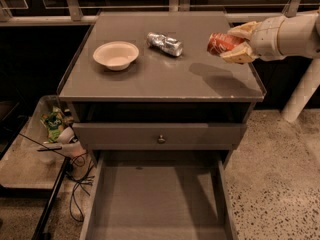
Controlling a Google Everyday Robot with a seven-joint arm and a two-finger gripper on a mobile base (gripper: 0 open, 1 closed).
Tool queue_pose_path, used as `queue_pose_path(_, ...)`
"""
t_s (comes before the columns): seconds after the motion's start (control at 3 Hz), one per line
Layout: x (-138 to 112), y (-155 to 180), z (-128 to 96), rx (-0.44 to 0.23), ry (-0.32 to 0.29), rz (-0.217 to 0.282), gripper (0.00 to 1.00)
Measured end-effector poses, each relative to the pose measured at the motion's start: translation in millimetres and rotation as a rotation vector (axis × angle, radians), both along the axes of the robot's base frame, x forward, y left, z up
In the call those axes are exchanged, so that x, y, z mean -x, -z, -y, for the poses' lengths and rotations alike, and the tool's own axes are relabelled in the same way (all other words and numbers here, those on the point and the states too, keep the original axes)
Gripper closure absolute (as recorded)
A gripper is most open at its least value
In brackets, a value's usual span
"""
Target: Pick coke can from middle drawer and place on counter
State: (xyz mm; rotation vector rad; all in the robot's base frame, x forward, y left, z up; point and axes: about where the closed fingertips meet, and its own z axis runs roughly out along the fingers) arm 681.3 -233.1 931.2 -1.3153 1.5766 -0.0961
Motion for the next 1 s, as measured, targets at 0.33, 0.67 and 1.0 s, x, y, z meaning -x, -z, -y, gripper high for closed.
queue_pose_path(0.33, -35, 8, 0, -0.048, 0.009, -0.040, 1.00)
queue_pose_path(0.67, -58, 15, -13, -0.122, -0.008, -0.086, 1.00)
queue_pose_path(1.0, -63, 24, -37, -0.200, -0.070, -0.153, 1.00)
